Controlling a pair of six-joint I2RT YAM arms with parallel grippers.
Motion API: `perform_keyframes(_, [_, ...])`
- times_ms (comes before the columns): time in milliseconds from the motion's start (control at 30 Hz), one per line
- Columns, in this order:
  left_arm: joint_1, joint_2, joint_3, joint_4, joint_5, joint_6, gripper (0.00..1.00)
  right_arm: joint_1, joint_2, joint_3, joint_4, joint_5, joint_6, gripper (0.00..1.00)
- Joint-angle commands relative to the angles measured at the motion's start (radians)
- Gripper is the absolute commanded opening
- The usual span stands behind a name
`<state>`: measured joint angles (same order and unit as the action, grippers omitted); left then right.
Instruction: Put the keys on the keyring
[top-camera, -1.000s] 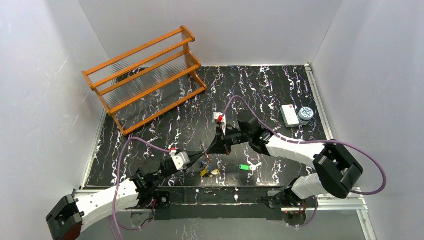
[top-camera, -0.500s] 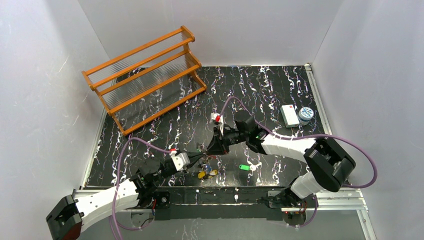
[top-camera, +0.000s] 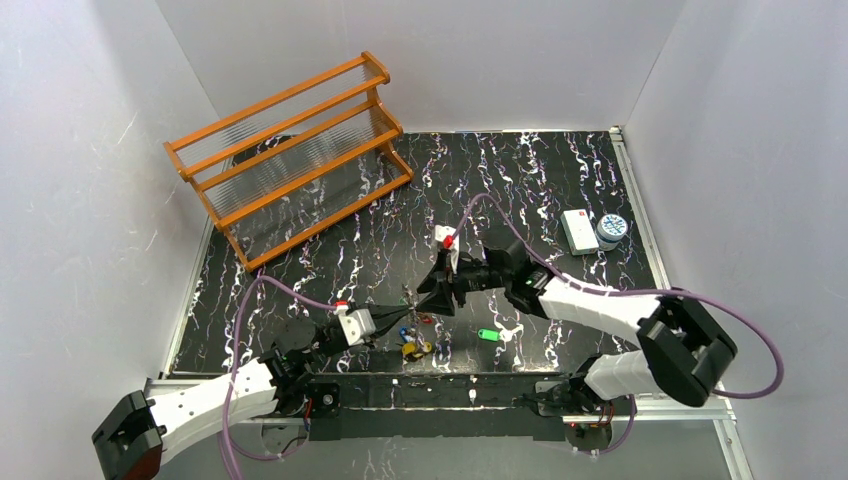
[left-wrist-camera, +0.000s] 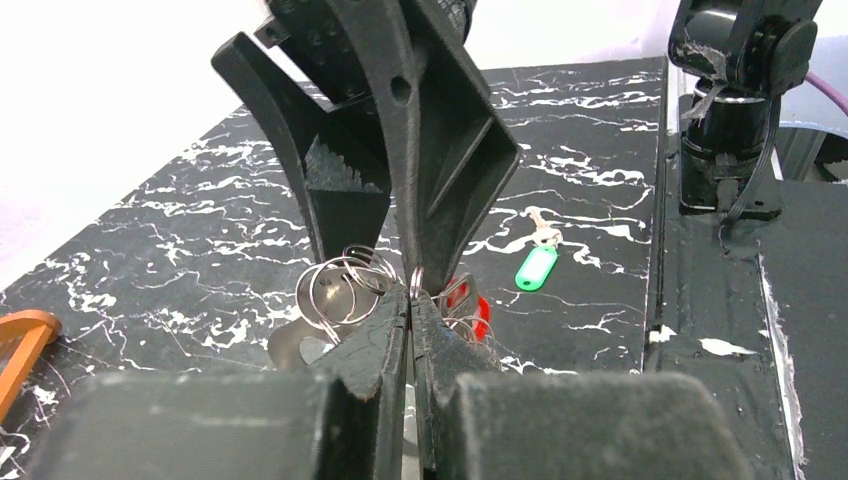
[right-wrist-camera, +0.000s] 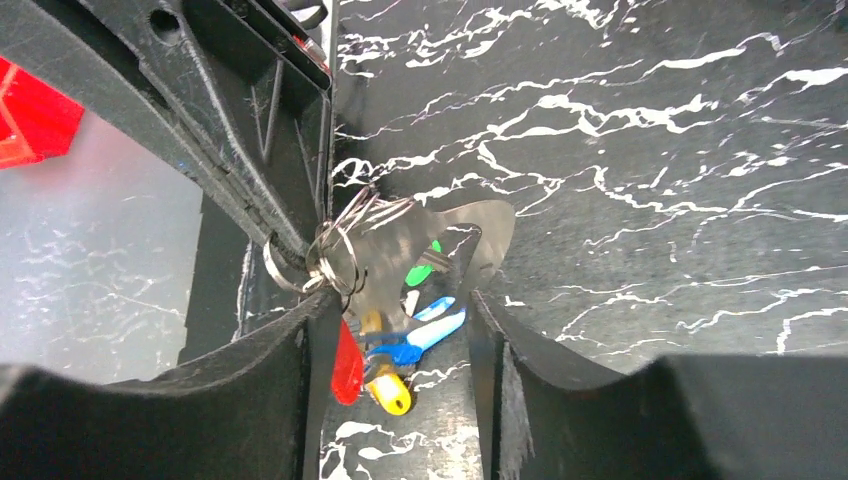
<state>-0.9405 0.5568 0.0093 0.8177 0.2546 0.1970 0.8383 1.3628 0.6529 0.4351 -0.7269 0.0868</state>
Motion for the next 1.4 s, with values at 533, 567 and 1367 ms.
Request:
perform_keyframes(533, [-0.003, -0.002, -0.023, 0.104, -0.001, -0.015, 0.00, 0.005, -0.220, -0.111, 0.098, -0.086, -0.211, 0.37])
perform_keyframes(567, [-0.003, -0.001, -0.023, 0.104, -0.001, -0.015, 0.00, 0.004, -0.218, -0.111, 0.117, -0.101, -0.207, 0.37])
perform_keyframes(1367, [-0.002, 0.012, -0.011, 0.107, 0.012, -0.019, 0.00, 0.037, -0.081, -0.044, 0.246, -0.161, -0.147, 0.32])
